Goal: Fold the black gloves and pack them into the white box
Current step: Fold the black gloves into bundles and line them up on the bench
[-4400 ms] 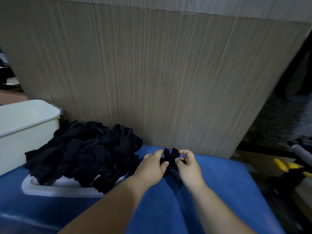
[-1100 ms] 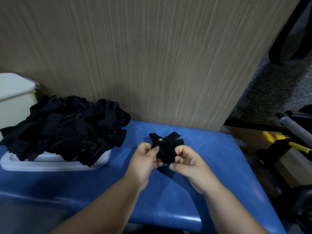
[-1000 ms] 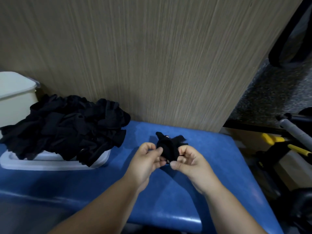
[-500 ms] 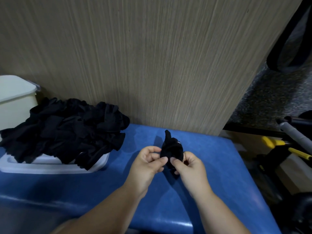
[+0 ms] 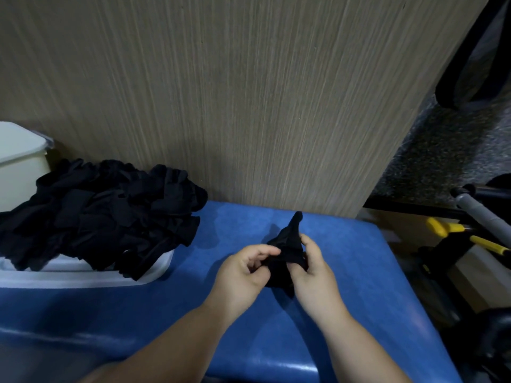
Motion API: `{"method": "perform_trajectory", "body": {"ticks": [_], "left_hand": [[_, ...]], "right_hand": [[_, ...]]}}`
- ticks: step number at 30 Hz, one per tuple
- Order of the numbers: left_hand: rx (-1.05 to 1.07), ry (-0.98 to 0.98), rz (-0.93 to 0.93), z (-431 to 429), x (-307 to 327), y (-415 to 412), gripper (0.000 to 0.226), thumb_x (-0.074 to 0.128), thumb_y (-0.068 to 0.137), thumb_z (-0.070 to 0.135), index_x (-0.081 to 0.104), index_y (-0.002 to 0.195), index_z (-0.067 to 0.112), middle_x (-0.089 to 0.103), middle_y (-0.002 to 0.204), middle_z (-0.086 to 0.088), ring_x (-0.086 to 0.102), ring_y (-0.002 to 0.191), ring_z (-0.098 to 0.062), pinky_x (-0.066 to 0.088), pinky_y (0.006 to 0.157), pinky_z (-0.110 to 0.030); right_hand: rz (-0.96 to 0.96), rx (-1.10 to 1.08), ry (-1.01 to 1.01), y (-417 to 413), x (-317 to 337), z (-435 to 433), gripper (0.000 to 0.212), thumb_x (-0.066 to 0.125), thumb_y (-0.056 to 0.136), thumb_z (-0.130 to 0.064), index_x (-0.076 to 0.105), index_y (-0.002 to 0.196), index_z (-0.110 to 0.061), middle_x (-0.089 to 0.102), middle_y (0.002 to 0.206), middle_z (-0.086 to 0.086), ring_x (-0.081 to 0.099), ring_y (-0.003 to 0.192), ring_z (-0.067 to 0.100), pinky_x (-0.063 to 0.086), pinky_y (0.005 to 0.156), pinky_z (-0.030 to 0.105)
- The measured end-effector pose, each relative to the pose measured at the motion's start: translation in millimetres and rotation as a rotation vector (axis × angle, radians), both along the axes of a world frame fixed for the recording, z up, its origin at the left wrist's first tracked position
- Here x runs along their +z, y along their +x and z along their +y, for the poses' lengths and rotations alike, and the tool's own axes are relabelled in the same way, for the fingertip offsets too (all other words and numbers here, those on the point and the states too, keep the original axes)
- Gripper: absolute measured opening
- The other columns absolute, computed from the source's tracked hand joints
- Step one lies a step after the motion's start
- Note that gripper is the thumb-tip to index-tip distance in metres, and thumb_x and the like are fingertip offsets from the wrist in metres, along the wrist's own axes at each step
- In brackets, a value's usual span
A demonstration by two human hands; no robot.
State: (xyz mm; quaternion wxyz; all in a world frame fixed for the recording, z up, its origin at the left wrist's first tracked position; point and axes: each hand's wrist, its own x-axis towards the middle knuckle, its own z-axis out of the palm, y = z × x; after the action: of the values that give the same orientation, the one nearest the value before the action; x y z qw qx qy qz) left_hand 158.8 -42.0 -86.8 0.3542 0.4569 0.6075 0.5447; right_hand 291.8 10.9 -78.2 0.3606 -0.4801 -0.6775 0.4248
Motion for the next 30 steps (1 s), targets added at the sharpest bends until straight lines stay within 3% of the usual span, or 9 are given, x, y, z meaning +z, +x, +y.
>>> {"method": "perform_trajectory", "body": {"ticks": [3,6,10,13,17,21,23,27,30], "left_hand": [[0.077,0.011,-0.126,1.0,3.3,1.7,0.009,0.059,0.091,0.013,0.062,0.084,0.018,0.064,0.075,0.005,0.061,0.070,-0.010,0.050,0.065,-0.019],[0.156,-0.082,-0.124,0.8,4.4,-0.2,0.036,0.051,0.096,0.036,0.052,0.074,0.007,0.054,0.064,-0.002,0.056,0.058,-0.011,0.053,0.059,-0.022],[0.062,-0.244,-0.178,0.4,15.9,1.9,0.049,0.037,0.097,0.051,0.066,0.094,0.012,0.071,0.084,-0.007,0.069,0.073,-0.019,0.058,0.063,-0.025],[-0.048,-0.336,-0.432,5.0,17.8,-2.7,0.060,0.033,0.093,0.060,0.067,0.106,0.013,0.074,0.097,-0.009,0.072,0.089,-0.022,0.058,0.077,-0.034],[-0.029,-0.237,-0.601,7.8,18.6,-3.3,0.037,0.052,0.096,0.035,0.063,0.116,0.005,0.071,0.108,-0.012,0.069,0.101,-0.025,0.052,0.094,-0.045],[0.033,-0.137,-0.547,9.3,21.0,3.8,0.021,0.058,0.093,0.006,0.059,0.114,0.005,0.072,0.105,-0.011,0.070,0.097,-0.023,0.055,0.086,-0.039],[0.025,-0.101,-0.526,10.3,22.5,8.2,0.023,0.058,0.091,0.000,0.057,0.113,0.005,0.072,0.105,-0.012,0.070,0.096,-0.023,0.055,0.083,-0.038],[0.037,-0.059,-0.572,13.5,29.9,22.4,0.022,0.063,0.090,0.014,0.053,0.110,0.011,0.071,0.104,-0.009,0.071,0.092,-0.021,0.056,0.077,-0.036],[0.063,-0.098,-0.572,23.5,28.5,31.1,0.025,0.064,0.091,0.024,0.052,0.110,0.013,0.071,0.104,-0.009,0.071,0.092,-0.021,0.058,0.080,-0.039]], "right_hand": [[0.143,0.009,-0.079,0.1,-1.5,0.5,0.053,0.044,0.093,0.000,0.048,0.115,-0.048,0.066,0.104,-0.015,0.062,0.100,-0.003,0.049,0.086,0.015],[0.432,0.061,-0.243,0.4,0.3,1.6,0.053,0.037,0.096,0.005,0.050,0.126,-0.037,0.066,0.117,0.009,0.065,0.107,0.025,0.054,0.091,0.045],[0.706,0.198,-0.402,2.1,6.1,0.4,0.055,0.030,0.094,0.013,0.050,0.132,-0.021,0.065,0.118,0.019,0.065,0.108,0.031,0.056,0.082,0.037],[0.775,0.289,-0.486,6.9,7.9,-2.1,0.057,0.029,0.091,0.015,0.054,0.128,-0.021,0.065,0.118,0.021,0.065,0.105,0.032,0.057,0.081,0.036],[0.725,0.352,-0.512,15.1,5.9,-1.9,0.053,0.042,0.080,0.003,0.053,0.129,-0.015,0.064,0.118,0.024,0.062,0.104,0.035,0.056,0.080,0.038],[0.557,0.188,-0.400,17.7,9.6,-5.4,0.031,0.063,0.088,-0.025,0.060,0.116,-0.014,0.071,0.108,0.011,0.068,0.099,0.025,0.056,0.077,0.035],[0.442,0.060,-0.316,17.8,6.3,-3.9,0.019,0.060,0.092,-0.022,0.063,0.111,-0.018,0.073,0.103,0.008,0.070,0.094,0.023,0.056,0.073,0.034],[0.284,-0.042,-0.213,27.7,6.3,-3.2,0.016,0.058,0.094,-0.015,0.066,0.103,-0.026,0.074,0.092,-0.001,0.069,0.080,0.013,0.050,0.061,0.026],[0.237,-0.099,-0.182,38.8,9.3,-3.5,0.009,0.061,0.091,-0.021,0.069,0.092,-0.025,0.074,0.083,-0.005,0.068,0.079,0.013,0.050,0.067,0.029]]}}
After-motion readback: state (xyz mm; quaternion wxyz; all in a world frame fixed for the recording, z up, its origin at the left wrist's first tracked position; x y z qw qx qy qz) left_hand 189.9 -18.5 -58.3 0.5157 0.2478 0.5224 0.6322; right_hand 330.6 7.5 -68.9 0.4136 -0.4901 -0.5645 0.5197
